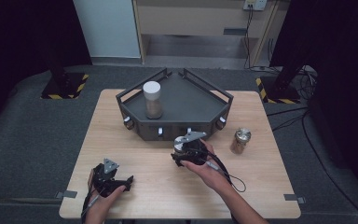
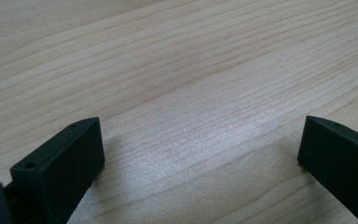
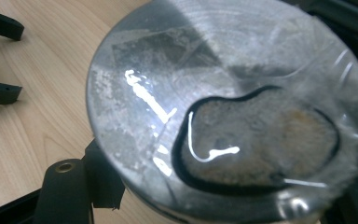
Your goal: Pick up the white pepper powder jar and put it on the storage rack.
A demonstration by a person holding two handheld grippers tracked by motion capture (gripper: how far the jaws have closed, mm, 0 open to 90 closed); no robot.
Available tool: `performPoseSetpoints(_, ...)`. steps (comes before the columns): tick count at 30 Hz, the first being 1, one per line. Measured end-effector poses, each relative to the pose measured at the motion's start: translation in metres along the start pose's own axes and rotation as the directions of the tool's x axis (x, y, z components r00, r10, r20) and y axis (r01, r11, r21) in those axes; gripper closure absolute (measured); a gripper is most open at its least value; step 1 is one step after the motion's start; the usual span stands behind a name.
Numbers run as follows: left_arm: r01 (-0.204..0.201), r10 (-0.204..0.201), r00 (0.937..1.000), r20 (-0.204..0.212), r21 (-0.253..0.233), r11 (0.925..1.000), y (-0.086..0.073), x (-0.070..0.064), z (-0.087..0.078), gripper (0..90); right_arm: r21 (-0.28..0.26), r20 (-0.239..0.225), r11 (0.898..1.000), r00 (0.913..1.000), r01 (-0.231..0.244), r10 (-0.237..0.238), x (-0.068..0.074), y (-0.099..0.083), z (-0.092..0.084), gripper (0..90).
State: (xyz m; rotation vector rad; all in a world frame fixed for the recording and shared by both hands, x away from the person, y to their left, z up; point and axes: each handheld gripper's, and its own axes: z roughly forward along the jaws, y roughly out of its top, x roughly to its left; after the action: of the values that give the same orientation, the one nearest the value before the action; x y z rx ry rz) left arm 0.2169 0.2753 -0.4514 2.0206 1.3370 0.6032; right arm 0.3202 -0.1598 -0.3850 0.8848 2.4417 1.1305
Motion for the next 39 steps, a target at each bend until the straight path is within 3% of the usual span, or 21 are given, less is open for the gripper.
performPoseSetpoints(24, -0.001, 0.001, 1.0, 0.0, 0.0, 1.0, 0.0, 0.0, 0.0, 0.0, -0.002, 0.034, 1.0, 0.9991, 0.026, -0.026, -0.004, 0.023, -0.037, 31.0)
performPoseSetpoints(39, 0.0, 0.0, 1.0, 0.0, 0.0, 1.0, 0.0, 0.0, 0.0, 0.0, -0.028, 0.027, 1.0, 0.9996, 0.006, -0.005, -0.012, 0.043, -0.052, 31.0)
